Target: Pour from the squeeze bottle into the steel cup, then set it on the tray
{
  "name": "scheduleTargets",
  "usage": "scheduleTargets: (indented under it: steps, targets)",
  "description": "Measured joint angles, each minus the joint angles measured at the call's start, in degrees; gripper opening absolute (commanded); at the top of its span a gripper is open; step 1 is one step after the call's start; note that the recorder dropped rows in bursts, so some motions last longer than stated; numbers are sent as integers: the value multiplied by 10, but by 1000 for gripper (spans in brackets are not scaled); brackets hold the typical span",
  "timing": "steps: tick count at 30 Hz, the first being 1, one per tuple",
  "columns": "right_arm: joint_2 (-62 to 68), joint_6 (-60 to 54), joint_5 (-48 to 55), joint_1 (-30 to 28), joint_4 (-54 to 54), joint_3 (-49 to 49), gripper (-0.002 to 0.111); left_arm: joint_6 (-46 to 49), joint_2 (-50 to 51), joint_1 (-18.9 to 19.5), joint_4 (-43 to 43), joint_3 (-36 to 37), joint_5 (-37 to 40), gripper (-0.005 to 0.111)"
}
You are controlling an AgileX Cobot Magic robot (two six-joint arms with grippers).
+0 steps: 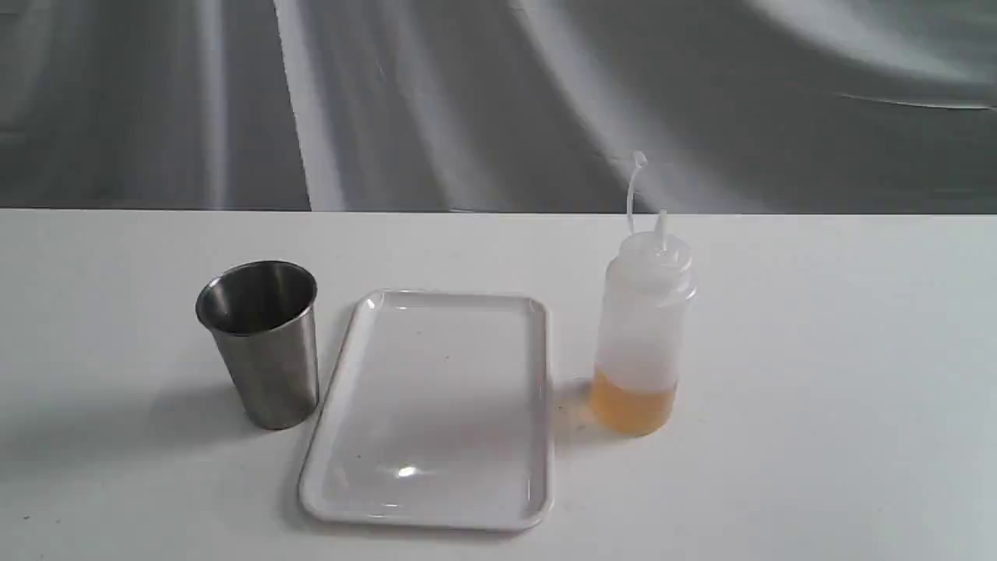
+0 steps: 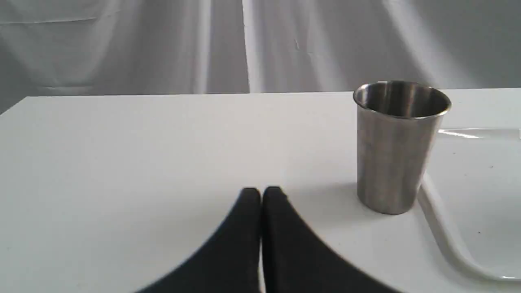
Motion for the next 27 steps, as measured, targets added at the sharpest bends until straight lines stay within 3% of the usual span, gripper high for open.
scheduleTargets:
  steps: [17,27]
  targets:
    - [0,-13,-32,0,-49,0,0,0,0,0,0,0,0,0]
    - [-1,-13,-388,0,0,0,0,0,0,0,0,0,0,0]
